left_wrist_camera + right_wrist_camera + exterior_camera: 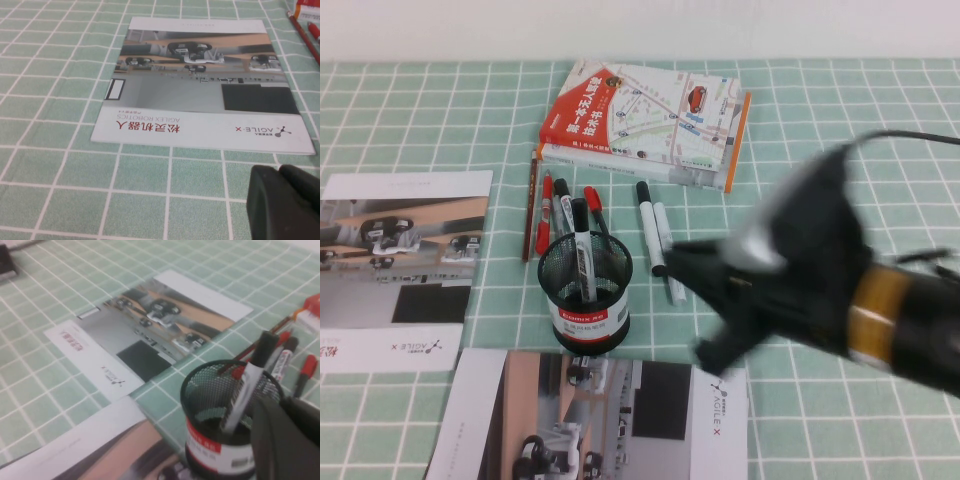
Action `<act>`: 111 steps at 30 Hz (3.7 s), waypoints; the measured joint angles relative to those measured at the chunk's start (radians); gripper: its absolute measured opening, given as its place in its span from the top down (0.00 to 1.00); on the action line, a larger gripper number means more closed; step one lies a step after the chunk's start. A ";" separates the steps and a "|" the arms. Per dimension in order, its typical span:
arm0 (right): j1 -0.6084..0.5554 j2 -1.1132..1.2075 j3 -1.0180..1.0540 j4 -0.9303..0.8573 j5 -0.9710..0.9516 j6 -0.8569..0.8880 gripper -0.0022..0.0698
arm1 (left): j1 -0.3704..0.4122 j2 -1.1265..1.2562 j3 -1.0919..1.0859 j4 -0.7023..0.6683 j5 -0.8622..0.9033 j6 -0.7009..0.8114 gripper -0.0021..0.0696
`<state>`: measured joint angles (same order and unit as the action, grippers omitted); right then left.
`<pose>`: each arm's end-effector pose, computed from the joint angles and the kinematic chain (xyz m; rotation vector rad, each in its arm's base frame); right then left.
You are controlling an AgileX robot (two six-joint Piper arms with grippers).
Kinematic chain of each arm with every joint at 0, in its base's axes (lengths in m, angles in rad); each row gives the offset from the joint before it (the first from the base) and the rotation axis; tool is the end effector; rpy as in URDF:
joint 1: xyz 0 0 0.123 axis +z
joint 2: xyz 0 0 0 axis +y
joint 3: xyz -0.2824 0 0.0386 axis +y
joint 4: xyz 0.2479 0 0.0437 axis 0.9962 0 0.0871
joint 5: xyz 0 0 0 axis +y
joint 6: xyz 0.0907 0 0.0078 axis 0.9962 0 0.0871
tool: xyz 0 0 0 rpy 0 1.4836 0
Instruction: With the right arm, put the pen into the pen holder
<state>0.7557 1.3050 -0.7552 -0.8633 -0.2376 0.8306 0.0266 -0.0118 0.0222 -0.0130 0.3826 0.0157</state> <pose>0.1946 0.2056 0.2862 -0.8441 1.7337 0.6695 0.0523 0.0009 0.1719 -0.0182 1.8765 0.0162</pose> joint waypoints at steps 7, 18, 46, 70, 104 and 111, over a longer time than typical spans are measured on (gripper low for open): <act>0.000 -0.300 0.223 -0.009 0.029 0.012 0.99 | 0.000 0.000 0.000 0.000 0.000 0.000 0.98; 0.000 -0.442 0.389 -0.023 0.095 0.012 0.99 | 0.000 0.000 0.000 0.000 0.000 0.000 0.98; -0.493 -1.239 0.779 0.004 0.312 0.012 1.00 | 0.000 0.000 0.000 0.000 0.000 0.000 0.98; -0.495 -1.313 0.784 0.884 0.568 -0.853 1.00 | 0.000 0.000 0.000 0.000 0.000 0.000 0.98; -0.495 -1.313 0.785 0.918 0.582 -0.878 1.00 | 0.000 0.000 0.000 0.000 0.000 0.000 0.98; -0.495 -1.313 0.785 0.918 0.582 -0.878 1.00 | 0.000 0.000 0.000 0.000 0.000 0.000 0.98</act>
<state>0.2603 -0.0076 0.0295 0.0550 0.3449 -0.0474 0.0266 -0.0118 0.0222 -0.0130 0.3826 0.0157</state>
